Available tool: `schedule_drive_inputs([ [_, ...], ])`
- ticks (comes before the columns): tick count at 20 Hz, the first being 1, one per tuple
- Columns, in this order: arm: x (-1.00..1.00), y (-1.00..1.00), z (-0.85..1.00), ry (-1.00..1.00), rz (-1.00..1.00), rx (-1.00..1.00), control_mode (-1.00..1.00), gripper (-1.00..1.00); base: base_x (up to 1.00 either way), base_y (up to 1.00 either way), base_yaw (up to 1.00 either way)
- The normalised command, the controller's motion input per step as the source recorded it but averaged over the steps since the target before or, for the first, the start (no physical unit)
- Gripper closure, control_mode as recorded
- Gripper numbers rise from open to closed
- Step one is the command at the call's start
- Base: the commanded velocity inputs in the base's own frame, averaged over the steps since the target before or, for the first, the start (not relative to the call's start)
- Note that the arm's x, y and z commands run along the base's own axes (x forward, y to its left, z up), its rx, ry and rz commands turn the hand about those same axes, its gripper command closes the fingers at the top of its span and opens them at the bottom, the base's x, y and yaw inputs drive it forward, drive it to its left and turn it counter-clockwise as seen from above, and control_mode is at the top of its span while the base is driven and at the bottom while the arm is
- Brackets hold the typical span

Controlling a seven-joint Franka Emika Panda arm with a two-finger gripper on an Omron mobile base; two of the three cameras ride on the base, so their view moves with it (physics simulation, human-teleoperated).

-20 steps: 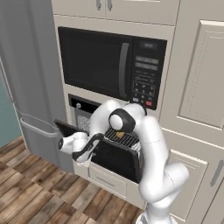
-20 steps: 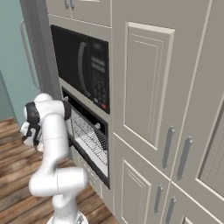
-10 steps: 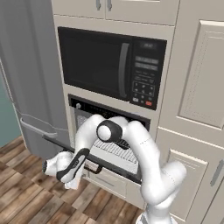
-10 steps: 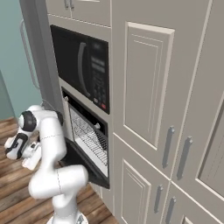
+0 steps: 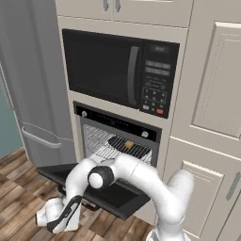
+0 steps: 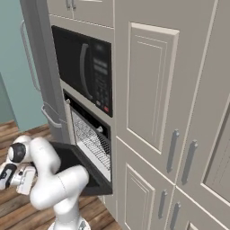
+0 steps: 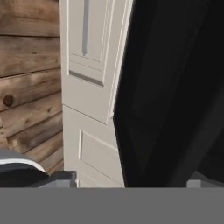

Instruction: Take the baked cake out of the oven and place it on the plate for cooling. Then close the oven door.

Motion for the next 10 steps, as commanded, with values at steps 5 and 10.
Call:
schedule_drive_inputs([
  [5,-0.68,0.07,0.29,0.0,0.08,0.11,-1.0,-1.0,0.0,0.0,0.0],
  [10,-1.0,0.72,0.2,-0.01,0.04,0.04,-1.0,-1.0,0.0,0.0,0.0],
])
